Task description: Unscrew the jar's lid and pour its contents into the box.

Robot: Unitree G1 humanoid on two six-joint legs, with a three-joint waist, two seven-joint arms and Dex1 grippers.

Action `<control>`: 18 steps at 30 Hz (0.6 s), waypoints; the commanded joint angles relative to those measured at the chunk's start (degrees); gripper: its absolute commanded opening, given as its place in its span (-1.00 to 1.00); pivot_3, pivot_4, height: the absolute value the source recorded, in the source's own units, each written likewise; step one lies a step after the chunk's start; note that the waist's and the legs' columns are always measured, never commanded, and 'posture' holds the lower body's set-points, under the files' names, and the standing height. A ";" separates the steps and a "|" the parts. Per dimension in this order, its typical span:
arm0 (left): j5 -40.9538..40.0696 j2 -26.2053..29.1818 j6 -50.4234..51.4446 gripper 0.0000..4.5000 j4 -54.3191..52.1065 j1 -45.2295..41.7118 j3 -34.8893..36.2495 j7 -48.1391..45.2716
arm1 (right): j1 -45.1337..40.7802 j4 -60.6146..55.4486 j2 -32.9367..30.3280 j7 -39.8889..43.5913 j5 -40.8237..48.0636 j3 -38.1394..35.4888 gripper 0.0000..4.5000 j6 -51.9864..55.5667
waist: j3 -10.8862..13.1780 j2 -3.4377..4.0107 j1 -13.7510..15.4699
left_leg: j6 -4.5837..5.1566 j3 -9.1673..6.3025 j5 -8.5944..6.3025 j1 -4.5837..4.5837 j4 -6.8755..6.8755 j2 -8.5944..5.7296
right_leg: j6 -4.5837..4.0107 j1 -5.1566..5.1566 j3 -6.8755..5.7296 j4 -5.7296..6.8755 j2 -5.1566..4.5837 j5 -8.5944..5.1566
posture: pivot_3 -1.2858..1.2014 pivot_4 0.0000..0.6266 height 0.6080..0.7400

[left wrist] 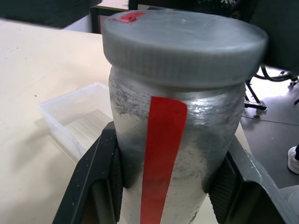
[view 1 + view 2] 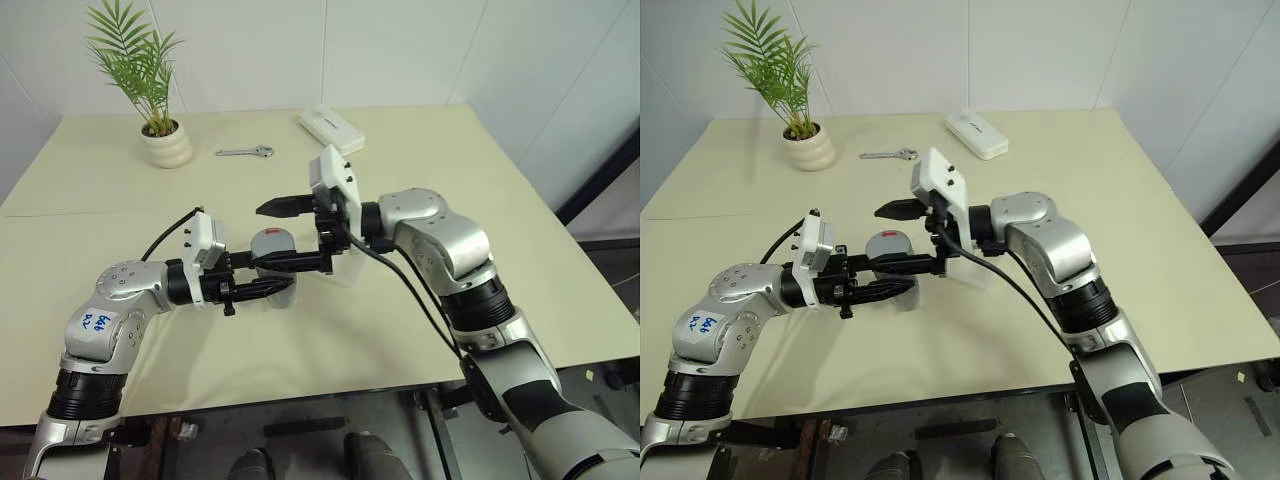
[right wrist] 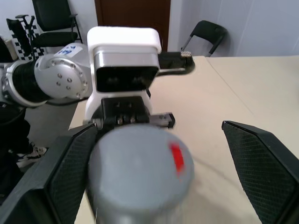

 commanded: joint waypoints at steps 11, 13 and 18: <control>-0.72 0.25 -1.25 -0.15 -2.10 0.15 0.78 -0.07 | 0.28 0.24 -3.58 2.69 1.42 -2.92 0.99 -0.70 | 0.00 0.00 -0.11 | 0.00 0.00 0.00 0.01 -0.01 0.03 | -0.01 -0.01 0.01 0.02 0.04 -0.01 | 0.03 -0.52 1.00; -0.77 0.37 -1.30 -0.15 -2.10 0.21 0.88 -0.22 | 0.39 -0.28 -3.77 3.58 2.43 -3.02 0.99 0.22 | 0.00 0.00 -0.14 | 0.00 0.00 0.00 0.01 -0.01 0.03 | -0.01 -0.02 0.01 0.02 0.04 -0.01 | 0.03 -0.52 1.00; -0.72 0.90 -1.28 -0.15 -1.88 -0.02 1.22 -0.71 | 0.52 -2.24 -3.97 6.40 7.47 -4.46 0.99 4.11 | 0.00 0.00 -0.02 | 0.00 0.00 0.00 0.01 -0.01 0.03 | -0.01 -0.01 0.01 0.01 0.03 -0.01 | 0.03 -0.52 1.00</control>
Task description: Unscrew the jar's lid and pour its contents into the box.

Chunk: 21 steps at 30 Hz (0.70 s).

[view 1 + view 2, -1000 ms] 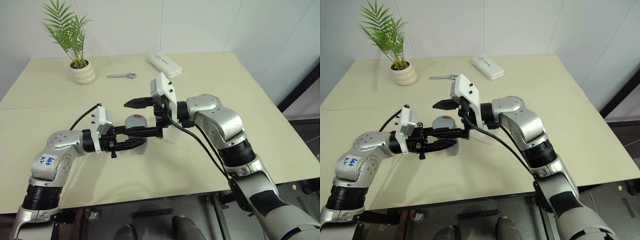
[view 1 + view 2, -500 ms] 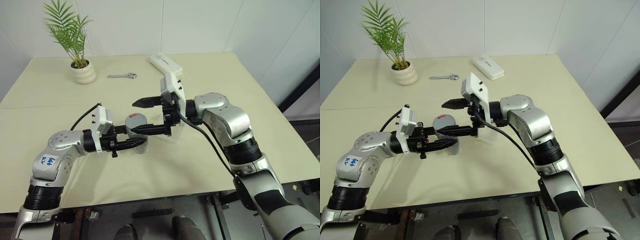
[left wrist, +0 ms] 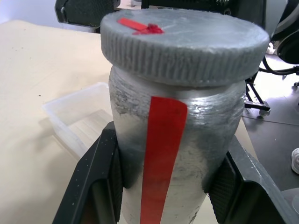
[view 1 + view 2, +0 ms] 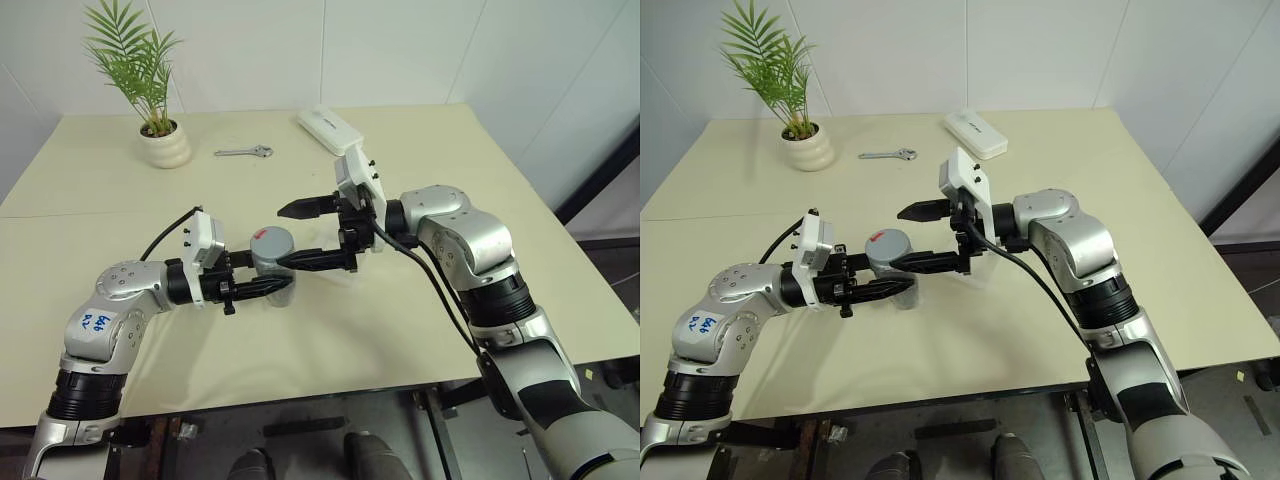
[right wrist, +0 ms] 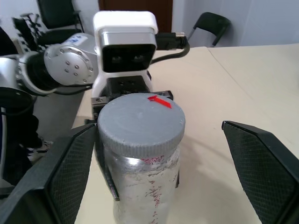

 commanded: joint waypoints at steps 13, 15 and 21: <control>-0.97 0.45 -0.79 -0.15 -3.14 1.21 1.57 0.48 | -3.84 -1.69 5.81 -4.23 2.18 -0.81 0.99 1.57 | 0.00 0.00 -0.05 | -0.01 0.01 0.00 0.02 0.01 0.01 | 0.00 0.00 0.02 0.02 0.01 0.00 | 0.03 -0.52 1.00; -0.90 0.44 -0.83 -0.15 -3.04 1.03 1.44 0.43 | -3.94 -1.64 6.70 -4.70 0.36 1.03 0.99 0.40 | 0.00 0.00 -0.20 | -0.01 0.01 0.00 0.02 0.00 0.01 | 0.00 -0.01 0.02 0.03 0.01 0.00 | 0.03 -0.52 1.00; -0.81 0.44 -0.90 -0.15 -2.70 0.64 1.23 0.19 | -3.39 -1.97 8.08 -5.84 -2.16 3.31 0.99 -0.62 | 0.00 0.00 -0.13 | -0.01 0.01 0.00 0.02 0.01 0.01 | -0.01 -0.01 0.02 0.04 0.02 -0.01 | 0.03 -0.52 1.00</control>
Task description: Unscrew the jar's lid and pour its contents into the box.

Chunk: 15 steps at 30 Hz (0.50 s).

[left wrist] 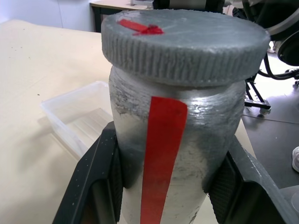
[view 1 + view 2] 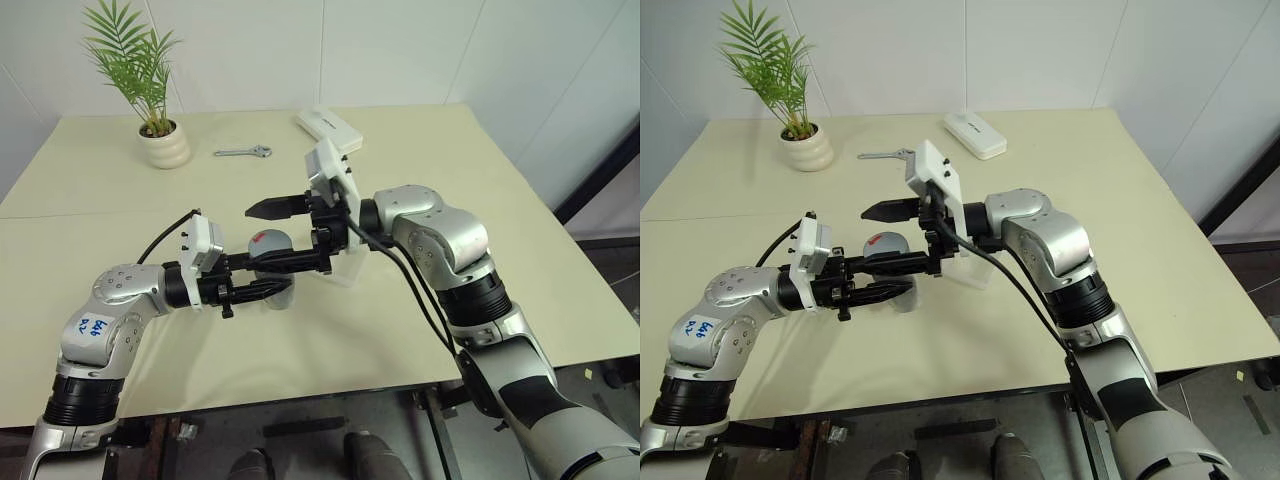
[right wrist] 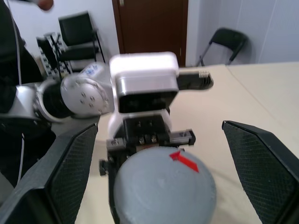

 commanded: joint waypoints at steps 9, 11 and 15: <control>-0.76 0.19 -0.87 -0.15 -0.86 -1.17 0.38 -0.67 | -0.30 -0.68 1.41 -1.07 -0.19 -1.92 0.99 -2.69 | 0.00 0.00 0.00 | 0.00 0.00 0.00 0.00 -0.01 0.00 | 0.00 -0.01 0.00 0.00 0.00 0.00 | 0.03 -0.52 1.00; -0.74 0.12 -0.88 -0.15 -0.63 -1.39 0.39 -0.67 | -0.38 0.02 0.93 -0.77 -0.30 -2.25 0.99 -2.98 | 0.00 0.00 0.01 | 0.00 0.00 0.00 0.00 -0.01 0.00 | 0.00 0.00 0.00 0.00 0.00 0.00 | 0.03 -0.52 1.00; -0.70 0.12 -0.89 -0.15 -0.75 -1.27 0.38 -0.76 | -0.05 1.43 -0.91 0.12 -0.93 -2.67 0.99 -4.00 | 0.00 0.00 0.01 | 0.00 0.00 0.00 0.00 -0.01 0.00 | 0.00 0.00 0.00 0.00 0.00 0.00 | 0.03 -0.52 1.00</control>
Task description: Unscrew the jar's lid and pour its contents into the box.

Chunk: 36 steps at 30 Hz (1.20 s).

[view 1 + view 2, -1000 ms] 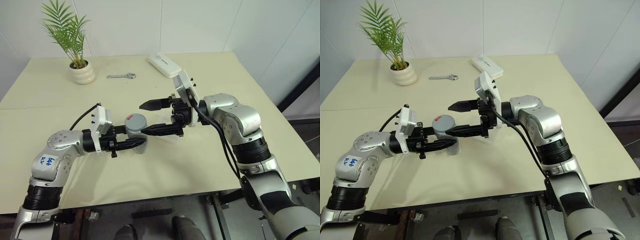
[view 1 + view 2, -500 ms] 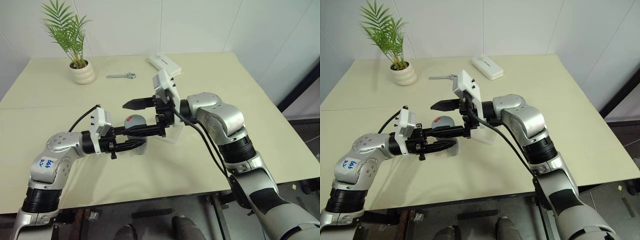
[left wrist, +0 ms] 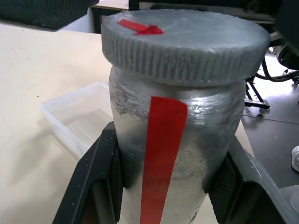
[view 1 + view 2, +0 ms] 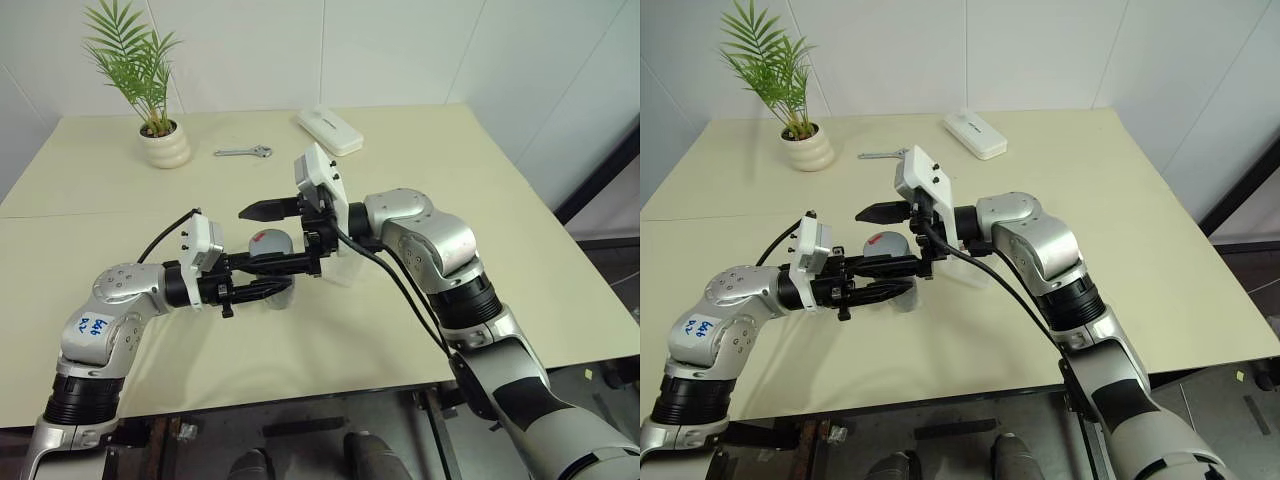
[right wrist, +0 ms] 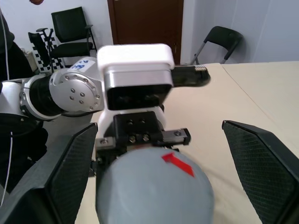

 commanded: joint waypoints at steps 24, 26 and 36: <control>-1.18 0.64 -0.46 -0.15 -1.39 -0.50 0.83 -0.28 | 1.17 -1.51 -2.90 4.50 4.22 -3.13 0.99 2.95 | 0.00 0.00 -0.02 | 0.00 0.00 0.00 0.00 -0.01 0.00 | 0.00 0.00 0.00 0.00 0.01 0.00 | 0.03 -0.52 1.00; -1.23 0.72 -0.30 -0.15 -1.46 -0.44 0.92 -0.29 | 1.27 -2.00 -2.38 4.04 4.37 -2.85 0.99 2.94 | 0.00 0.00 -0.03 | 0.00 0.00 0.00 0.00 -0.01 0.00 | 0.00 -0.01 0.00 0.00 0.01 0.00 | 0.03 -0.52 1.00; -1.31 0.64 0.20 -0.15 -1.94 -0.45 0.96 -0.17 | 1.11 -0.27 -0.64 2.37 2.37 -2.27 0.99 0.40 | 0.00 0.00 0.01 | 0.00 0.00 0.00 0.00 0.00 0.00 | 0.00 0.00 0.00 0.00 0.00 0.00 | 0.03 -0.52 1.00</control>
